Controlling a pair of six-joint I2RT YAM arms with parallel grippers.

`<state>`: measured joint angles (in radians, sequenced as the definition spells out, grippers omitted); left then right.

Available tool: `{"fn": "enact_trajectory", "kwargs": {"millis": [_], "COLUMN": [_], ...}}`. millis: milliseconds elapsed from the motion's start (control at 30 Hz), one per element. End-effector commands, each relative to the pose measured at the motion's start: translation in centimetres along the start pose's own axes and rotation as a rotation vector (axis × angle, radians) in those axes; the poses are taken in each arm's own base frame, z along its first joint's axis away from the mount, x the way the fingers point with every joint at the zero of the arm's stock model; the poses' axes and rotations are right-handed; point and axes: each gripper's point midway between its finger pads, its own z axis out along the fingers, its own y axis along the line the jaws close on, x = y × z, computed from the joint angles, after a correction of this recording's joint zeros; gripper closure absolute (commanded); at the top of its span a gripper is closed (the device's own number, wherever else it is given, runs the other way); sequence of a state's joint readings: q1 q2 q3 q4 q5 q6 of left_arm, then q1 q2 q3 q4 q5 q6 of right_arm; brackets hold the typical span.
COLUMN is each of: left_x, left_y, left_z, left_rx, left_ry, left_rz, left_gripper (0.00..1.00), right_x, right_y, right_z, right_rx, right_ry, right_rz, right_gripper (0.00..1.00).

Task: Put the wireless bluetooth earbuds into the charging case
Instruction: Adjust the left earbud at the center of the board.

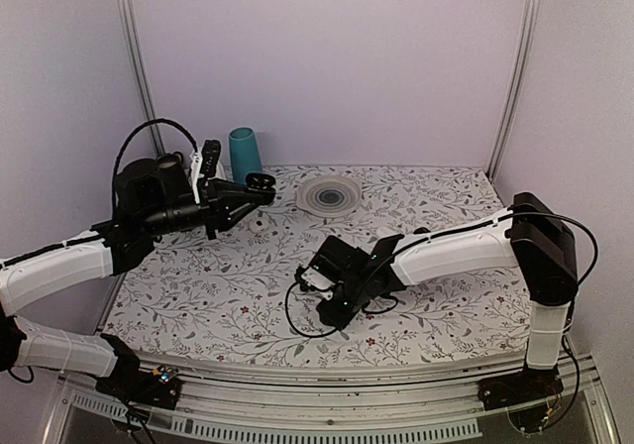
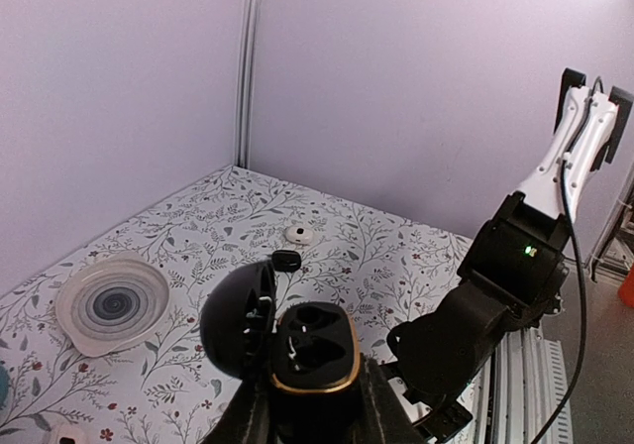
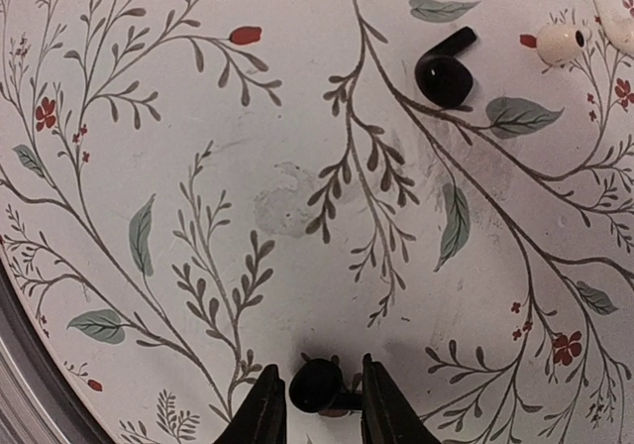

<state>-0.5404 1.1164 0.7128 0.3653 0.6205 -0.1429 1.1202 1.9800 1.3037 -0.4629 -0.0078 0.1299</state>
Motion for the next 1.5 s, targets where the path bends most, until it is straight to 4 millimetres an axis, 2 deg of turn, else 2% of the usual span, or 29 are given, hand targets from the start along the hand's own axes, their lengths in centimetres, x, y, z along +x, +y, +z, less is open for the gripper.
{"fn": "enact_trajectory", "kwargs": {"millis": [0, 500, 967, 1467], "left_x": [-1.1, -1.1, -1.1, -0.8], "left_y": [-0.7, -0.7, -0.7, -0.6], "left_z": [-0.1, -0.1, 0.0, 0.1], "left_rx": [0.016, 0.018, 0.021, 0.019], "left_ry": [-0.030, -0.029, -0.028, -0.024], "left_rz": [0.030, 0.025, 0.024, 0.019], "left_gripper": [1.00, 1.00, 1.00, 1.00], "right_x": [-0.3, 0.3, 0.9, 0.7], "right_y": [0.2, 0.9, -0.1, 0.3], "right_z": [0.2, 0.8, 0.9, 1.1], "right_rx": [0.013, 0.002, 0.065, 0.051], "right_ry": [0.006, 0.032, 0.062, 0.085], "right_rz": [0.018, 0.032, 0.087, 0.122], "right_gripper": [0.74, 0.75, 0.75, 0.75]}}
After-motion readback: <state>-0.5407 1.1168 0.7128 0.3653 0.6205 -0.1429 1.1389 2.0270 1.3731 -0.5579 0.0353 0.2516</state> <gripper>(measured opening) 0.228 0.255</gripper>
